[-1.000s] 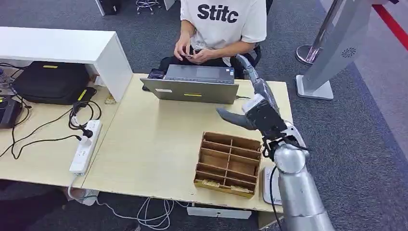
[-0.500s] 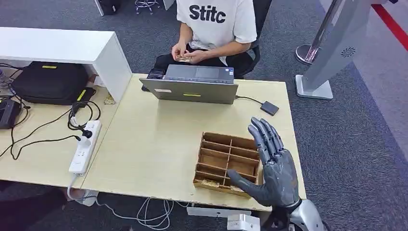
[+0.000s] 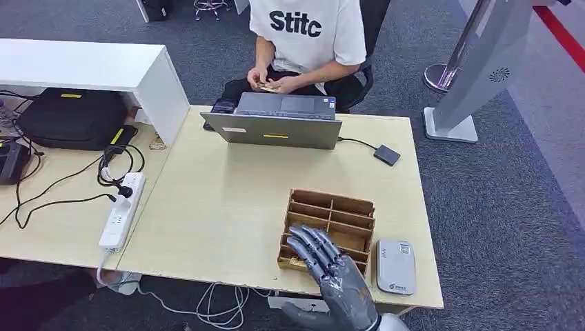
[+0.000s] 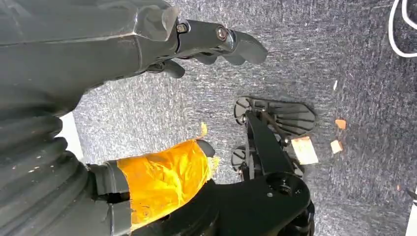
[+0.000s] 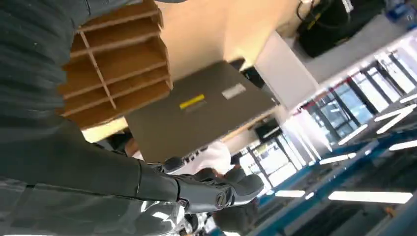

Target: Pass the card to the sensor for recognition and then transmit it.

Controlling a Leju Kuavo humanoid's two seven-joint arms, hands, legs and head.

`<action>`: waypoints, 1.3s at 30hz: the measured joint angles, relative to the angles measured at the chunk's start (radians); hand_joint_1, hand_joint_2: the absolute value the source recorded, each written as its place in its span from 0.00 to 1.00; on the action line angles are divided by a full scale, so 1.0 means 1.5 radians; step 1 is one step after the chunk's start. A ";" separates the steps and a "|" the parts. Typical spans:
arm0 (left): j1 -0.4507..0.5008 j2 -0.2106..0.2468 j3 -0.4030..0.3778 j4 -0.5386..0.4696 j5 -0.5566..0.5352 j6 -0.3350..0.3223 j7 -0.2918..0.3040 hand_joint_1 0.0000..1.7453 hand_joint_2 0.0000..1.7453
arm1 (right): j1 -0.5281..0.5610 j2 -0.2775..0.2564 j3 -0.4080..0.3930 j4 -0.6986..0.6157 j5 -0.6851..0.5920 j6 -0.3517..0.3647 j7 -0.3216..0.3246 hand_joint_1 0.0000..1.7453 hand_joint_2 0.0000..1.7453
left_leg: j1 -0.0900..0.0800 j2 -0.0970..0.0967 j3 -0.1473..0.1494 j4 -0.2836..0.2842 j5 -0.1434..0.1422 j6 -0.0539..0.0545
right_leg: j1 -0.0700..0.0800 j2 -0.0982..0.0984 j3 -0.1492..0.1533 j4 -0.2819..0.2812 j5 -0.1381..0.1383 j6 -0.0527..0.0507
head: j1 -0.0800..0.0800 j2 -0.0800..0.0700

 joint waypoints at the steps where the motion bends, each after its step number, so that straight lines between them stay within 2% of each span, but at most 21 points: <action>1: 0.000 0.000 0.000 0.000 0.000 0.000 0.000 0.00 1.00 | -0.002 0.000 0.006 0.012 0.004 -0.004 0.002 0.00 1.00 | 0.000 0.000 0.000 0.000 0.000 0.000 | 0.000 0.000 0.000 0.000 0.000 0.000 | 0.000 0.000; 10: 0.000 0.000 0.000 0.000 -0.002 0.000 0.000 0.00 1.00 | -0.015 -0.004 0.036 0.068 0.087 -0.052 0.033 0.00 1.00 | 0.000 0.000 0.000 0.000 0.000 0.000 | 0.000 0.000 0.000 0.000 0.000 0.000 | 0.000 0.000; 18: 0.000 0.000 0.000 0.000 -0.006 0.000 0.000 0.00 1.00 | -0.027 -0.009 0.064 0.109 0.240 -0.131 0.111 0.00 1.00 | 0.000 0.000 0.000 0.000 0.000 0.000 | 0.000 0.000 0.000 0.000 0.000 0.000 | 0.000 0.000; 29: 0.000 0.000 0.000 0.000 -0.006 0.001 0.000 0.00 1.00 | -0.031 -0.015 0.076 0.156 0.266 -0.145 0.128 0.00 1.00 | 0.000 0.000 0.000 0.000 0.000 0.000 | 0.000 0.000 0.000 0.000 0.000 0.000 | 0.000 0.000; 34: 0.000 0.000 -0.001 0.000 -0.007 0.001 0.000 0.00 1.00 | -0.039 -0.015 0.080 0.182 0.363 -0.180 0.193 0.00 1.00 | 0.000 0.000 0.000 0.000 0.000 0.000 | 0.000 0.000 0.000 0.000 0.000 0.000 | 0.000 0.000; 39: 0.000 0.000 -0.001 0.000 -0.007 0.001 0.000 0.00 1.00 | -0.044 -0.015 0.080 0.205 0.385 -0.185 0.211 0.00 1.00 | 0.000 0.000 0.000 0.000 0.000 0.000 | 0.000 0.000 0.000 0.000 0.000 0.000 | 0.000 0.000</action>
